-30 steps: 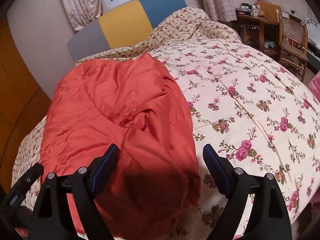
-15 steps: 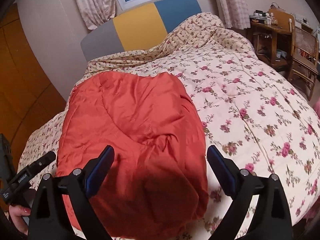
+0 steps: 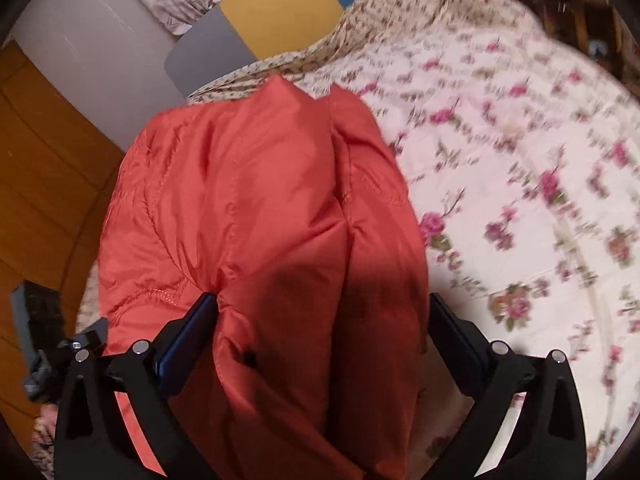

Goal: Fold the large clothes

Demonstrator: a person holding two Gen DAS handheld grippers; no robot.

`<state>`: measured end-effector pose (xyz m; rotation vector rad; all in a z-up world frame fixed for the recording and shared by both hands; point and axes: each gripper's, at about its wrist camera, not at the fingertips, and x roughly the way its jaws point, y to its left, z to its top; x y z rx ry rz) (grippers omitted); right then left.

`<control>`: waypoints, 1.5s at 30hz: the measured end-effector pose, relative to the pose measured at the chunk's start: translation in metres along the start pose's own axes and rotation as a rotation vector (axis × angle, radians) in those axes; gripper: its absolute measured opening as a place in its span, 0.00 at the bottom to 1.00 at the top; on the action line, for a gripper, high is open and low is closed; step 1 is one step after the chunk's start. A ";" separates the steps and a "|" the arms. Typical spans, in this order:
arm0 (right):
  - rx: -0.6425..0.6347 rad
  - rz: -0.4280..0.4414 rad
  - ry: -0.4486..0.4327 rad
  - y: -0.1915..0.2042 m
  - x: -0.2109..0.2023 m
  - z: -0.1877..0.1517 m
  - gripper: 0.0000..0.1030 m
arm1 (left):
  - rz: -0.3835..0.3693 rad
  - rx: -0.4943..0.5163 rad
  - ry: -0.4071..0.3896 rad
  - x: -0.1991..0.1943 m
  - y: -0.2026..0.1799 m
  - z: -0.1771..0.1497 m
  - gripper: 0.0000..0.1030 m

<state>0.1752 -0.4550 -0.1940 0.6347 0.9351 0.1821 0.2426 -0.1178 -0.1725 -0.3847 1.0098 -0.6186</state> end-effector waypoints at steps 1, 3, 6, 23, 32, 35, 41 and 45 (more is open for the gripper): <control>0.035 0.044 0.023 -0.006 0.004 0.001 0.98 | -0.002 -0.001 0.002 0.001 0.000 -0.001 0.97; 0.054 0.114 0.027 -0.011 0.006 0.002 0.92 | 0.015 0.018 0.005 0.003 -0.004 -0.002 0.97; 0.045 0.135 0.014 -0.004 0.001 0.001 0.71 | 0.051 0.072 -0.004 -0.002 -0.019 -0.005 0.91; -0.088 0.297 -0.125 0.099 -0.018 -0.009 0.52 | 0.139 0.205 -0.261 -0.099 -0.028 -0.008 0.63; -0.205 0.358 -0.102 0.177 0.009 -0.016 0.52 | 0.211 0.169 -0.359 -0.155 0.003 -0.007 0.62; -0.229 0.378 -0.077 0.200 0.028 -0.019 0.52 | 0.245 0.141 -0.378 -0.172 0.021 -0.010 0.62; -0.272 0.419 -0.011 0.251 0.080 -0.023 0.52 | 0.331 0.073 -0.416 -0.207 0.065 -0.017 0.62; -0.319 0.435 0.021 0.283 0.110 -0.030 0.52 | 0.379 0.023 -0.444 -0.230 0.092 -0.022 0.62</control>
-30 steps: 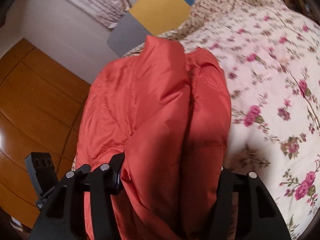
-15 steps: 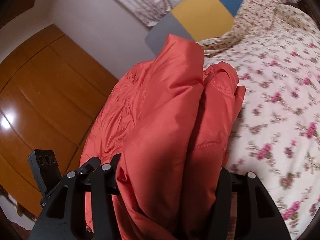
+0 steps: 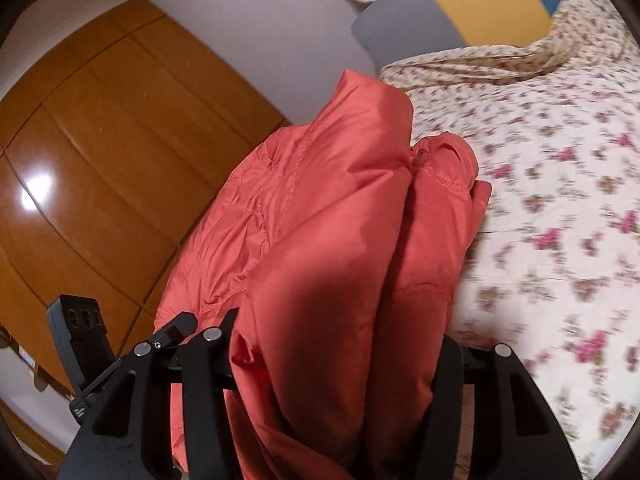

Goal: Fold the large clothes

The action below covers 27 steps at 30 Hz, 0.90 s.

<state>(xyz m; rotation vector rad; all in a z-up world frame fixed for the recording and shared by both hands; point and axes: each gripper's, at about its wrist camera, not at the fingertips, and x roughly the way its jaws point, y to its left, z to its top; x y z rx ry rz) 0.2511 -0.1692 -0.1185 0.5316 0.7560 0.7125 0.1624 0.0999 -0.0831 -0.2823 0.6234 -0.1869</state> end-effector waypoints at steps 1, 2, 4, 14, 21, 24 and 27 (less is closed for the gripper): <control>-0.005 0.006 0.006 0.003 0.009 0.000 0.52 | 0.016 -0.008 -0.007 -0.003 0.009 0.000 0.62; -0.008 0.009 0.011 0.005 0.016 -0.001 0.52 | 0.025 -0.011 -0.011 -0.005 0.014 0.000 0.62; -0.008 0.008 0.026 0.009 0.033 -0.001 0.52 | 0.050 -0.019 -0.018 -0.008 0.025 -0.001 0.62; 0.007 -0.138 0.067 -0.019 0.079 -0.015 0.61 | 0.137 0.011 0.018 0.012 0.044 -0.026 0.71; 0.065 -0.220 0.036 -0.034 0.073 -0.043 0.77 | 0.178 0.042 0.009 0.025 0.043 -0.050 0.83; 0.086 -0.236 0.031 -0.032 0.066 -0.041 0.78 | 0.200 0.014 0.006 0.021 0.047 -0.051 0.92; 0.060 -0.288 0.028 -0.022 0.051 -0.038 0.81 | 0.208 -0.032 0.031 0.016 0.050 -0.050 0.97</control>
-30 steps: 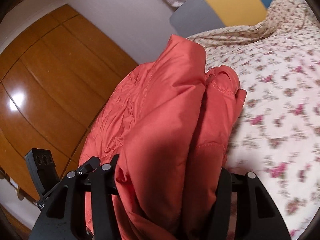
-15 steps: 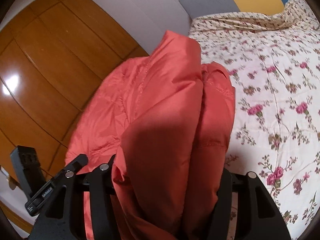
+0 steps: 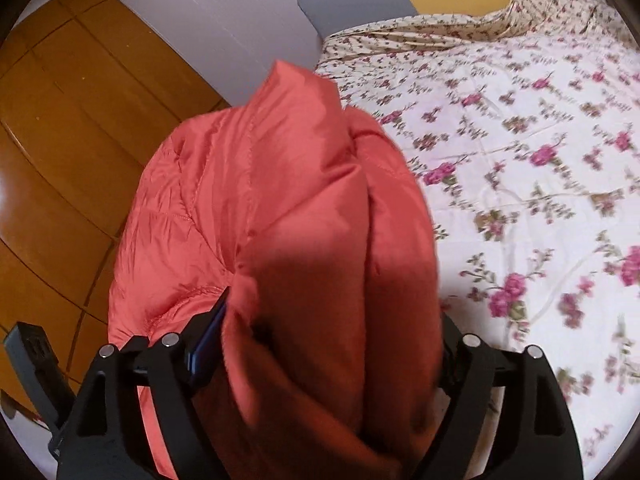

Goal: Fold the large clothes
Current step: 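Lower the bundle onto the quilt and press it flat with both grippers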

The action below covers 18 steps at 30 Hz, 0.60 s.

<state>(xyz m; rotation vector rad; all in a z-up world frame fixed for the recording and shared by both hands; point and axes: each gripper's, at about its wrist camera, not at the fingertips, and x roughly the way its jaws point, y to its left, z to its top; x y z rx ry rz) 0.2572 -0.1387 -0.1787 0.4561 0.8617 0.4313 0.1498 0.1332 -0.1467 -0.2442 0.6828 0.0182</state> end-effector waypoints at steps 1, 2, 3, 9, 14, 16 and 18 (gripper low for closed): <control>-0.014 -0.028 -0.005 0.002 -0.006 0.000 0.82 | 0.002 -0.016 0.016 -0.004 0.002 0.001 0.97; -0.025 -0.050 -0.014 0.003 -0.013 0.000 0.82 | 0.010 -0.019 0.029 -0.006 0.001 0.003 0.97; -0.030 -0.064 -0.029 0.004 -0.021 0.000 0.82 | 0.020 -0.019 0.040 -0.009 0.001 0.004 0.97; -0.134 -0.152 -0.184 0.035 -0.059 0.020 0.77 | 0.086 0.010 -0.005 -0.037 -0.003 0.027 0.97; -0.247 -0.109 -0.193 0.079 -0.035 0.050 0.73 | 0.079 0.026 -0.038 -0.023 -0.016 0.072 0.97; -0.277 -0.115 -0.171 0.091 -0.014 0.060 0.71 | 0.097 0.061 -0.028 -0.004 -0.026 0.089 0.97; -0.285 -0.108 -0.141 0.097 0.009 0.069 0.71 | 0.131 0.078 0.001 0.021 -0.032 0.105 0.97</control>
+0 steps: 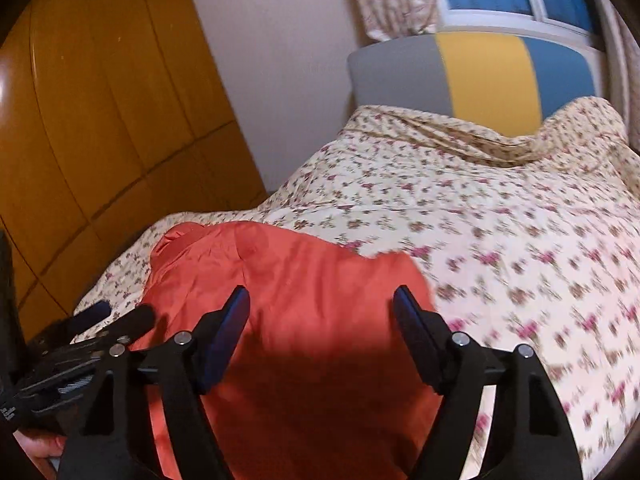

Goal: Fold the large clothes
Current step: 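Lower the bundle onto the quilt and press it flat with both grippers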

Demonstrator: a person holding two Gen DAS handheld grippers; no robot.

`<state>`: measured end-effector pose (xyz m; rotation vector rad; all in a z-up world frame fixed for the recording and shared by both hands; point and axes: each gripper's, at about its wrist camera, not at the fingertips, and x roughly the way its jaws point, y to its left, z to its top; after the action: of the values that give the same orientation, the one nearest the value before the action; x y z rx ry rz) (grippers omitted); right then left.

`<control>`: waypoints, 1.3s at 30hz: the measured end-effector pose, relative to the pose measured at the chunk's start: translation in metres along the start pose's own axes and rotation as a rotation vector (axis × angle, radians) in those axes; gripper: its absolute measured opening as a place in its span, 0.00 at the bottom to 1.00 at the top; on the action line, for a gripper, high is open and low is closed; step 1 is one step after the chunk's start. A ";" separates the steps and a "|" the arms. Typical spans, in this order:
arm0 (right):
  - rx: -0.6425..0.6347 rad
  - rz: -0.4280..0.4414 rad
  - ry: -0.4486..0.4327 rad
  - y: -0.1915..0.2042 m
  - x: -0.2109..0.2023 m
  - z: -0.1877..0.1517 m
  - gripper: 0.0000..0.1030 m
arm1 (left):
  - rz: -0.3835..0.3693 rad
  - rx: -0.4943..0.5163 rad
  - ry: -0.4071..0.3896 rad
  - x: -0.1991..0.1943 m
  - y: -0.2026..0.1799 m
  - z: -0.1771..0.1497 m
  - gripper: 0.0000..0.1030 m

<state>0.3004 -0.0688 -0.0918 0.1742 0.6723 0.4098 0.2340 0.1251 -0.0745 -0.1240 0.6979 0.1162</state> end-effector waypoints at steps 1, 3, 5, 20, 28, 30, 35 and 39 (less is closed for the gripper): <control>-0.006 -0.016 0.012 0.001 0.013 0.003 0.70 | 0.010 0.001 0.008 0.008 -0.002 0.004 0.97; -0.024 -0.043 0.025 0.000 0.029 0.004 0.69 | 0.034 0.006 0.024 0.026 -0.002 0.012 0.97; -0.043 -0.077 0.069 -0.006 0.054 0.001 0.67 | 0.049 0.017 0.060 0.048 -0.001 0.015 0.97; 0.015 -0.036 0.150 -0.036 0.120 -0.023 0.68 | 0.062 -0.032 0.128 0.110 0.002 0.000 0.97; 0.031 -0.029 0.136 -0.039 0.118 -0.030 0.68 | 0.091 -0.011 0.111 0.113 -0.003 -0.003 0.97; 0.017 -0.047 0.117 -0.036 0.112 -0.032 0.68 | 0.102 -0.002 0.098 0.108 -0.004 -0.004 0.97; -0.033 -0.113 0.054 -0.025 0.084 -0.045 0.69 | 0.130 0.036 0.061 0.082 -0.009 -0.016 0.97; -0.040 -0.121 0.016 -0.023 0.067 -0.055 0.69 | 0.131 0.030 0.026 0.056 -0.010 -0.031 0.97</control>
<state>0.3196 -0.0603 -0.1789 0.0917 0.6859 0.3082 0.2587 0.1138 -0.1334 -0.0516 0.7330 0.2297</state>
